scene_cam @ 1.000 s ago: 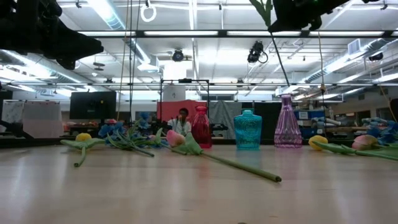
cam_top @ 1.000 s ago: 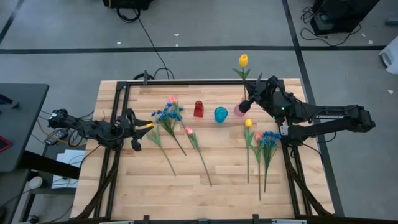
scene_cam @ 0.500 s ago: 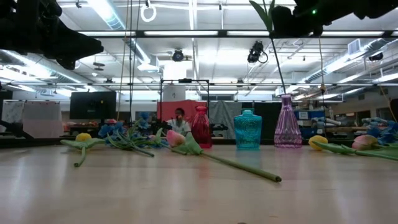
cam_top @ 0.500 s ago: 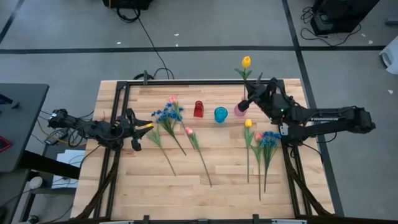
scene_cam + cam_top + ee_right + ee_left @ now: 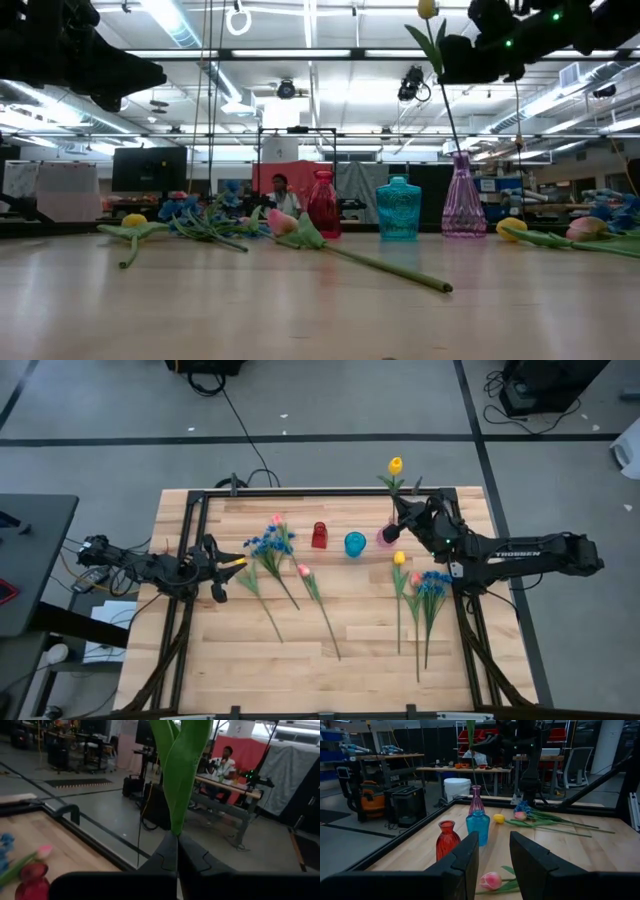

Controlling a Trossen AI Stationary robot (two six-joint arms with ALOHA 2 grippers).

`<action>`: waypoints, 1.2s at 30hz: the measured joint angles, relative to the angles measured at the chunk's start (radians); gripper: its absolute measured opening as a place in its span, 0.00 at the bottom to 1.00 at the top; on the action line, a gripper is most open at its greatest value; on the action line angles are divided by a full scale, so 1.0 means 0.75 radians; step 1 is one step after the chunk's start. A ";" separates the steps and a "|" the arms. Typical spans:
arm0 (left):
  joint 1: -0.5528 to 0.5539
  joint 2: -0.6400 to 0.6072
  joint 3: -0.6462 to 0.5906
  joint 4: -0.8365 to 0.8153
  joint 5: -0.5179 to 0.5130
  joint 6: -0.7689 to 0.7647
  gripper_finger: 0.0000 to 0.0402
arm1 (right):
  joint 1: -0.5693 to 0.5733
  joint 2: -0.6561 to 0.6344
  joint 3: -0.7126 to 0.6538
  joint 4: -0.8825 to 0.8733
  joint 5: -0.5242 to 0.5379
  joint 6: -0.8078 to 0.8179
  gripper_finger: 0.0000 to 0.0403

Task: Sort flowers into vase by color
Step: Put the middle yellow tulip into the pink vase, then put the right yellow tulip into the pink vase

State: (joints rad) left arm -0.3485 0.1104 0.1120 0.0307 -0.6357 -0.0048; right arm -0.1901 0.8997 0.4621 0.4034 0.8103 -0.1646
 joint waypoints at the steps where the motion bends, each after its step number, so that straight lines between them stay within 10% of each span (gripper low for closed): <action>1: 0.000 0.000 0.000 0.000 0.000 0.000 0.29 | 0.001 0.000 -0.013 -0.001 0.000 0.019 0.02; 10: 0.000 0.000 0.000 -0.009 0.000 0.000 0.29 | 0.036 0.000 -0.100 -0.021 -0.001 0.106 0.08; 22: 0.000 0.000 0.000 -0.011 0.000 0.000 0.29 | 0.062 0.001 0.017 -0.563 -0.050 0.584 0.50; 36: 0.000 0.001 0.000 -0.011 0.000 0.001 0.29 | 0.214 0.228 0.390 -1.373 -0.528 1.349 0.46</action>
State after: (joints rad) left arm -0.3485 0.1108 0.1120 0.0227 -0.6357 -0.0043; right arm -0.0293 1.0707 0.7547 -0.6263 0.4147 0.8471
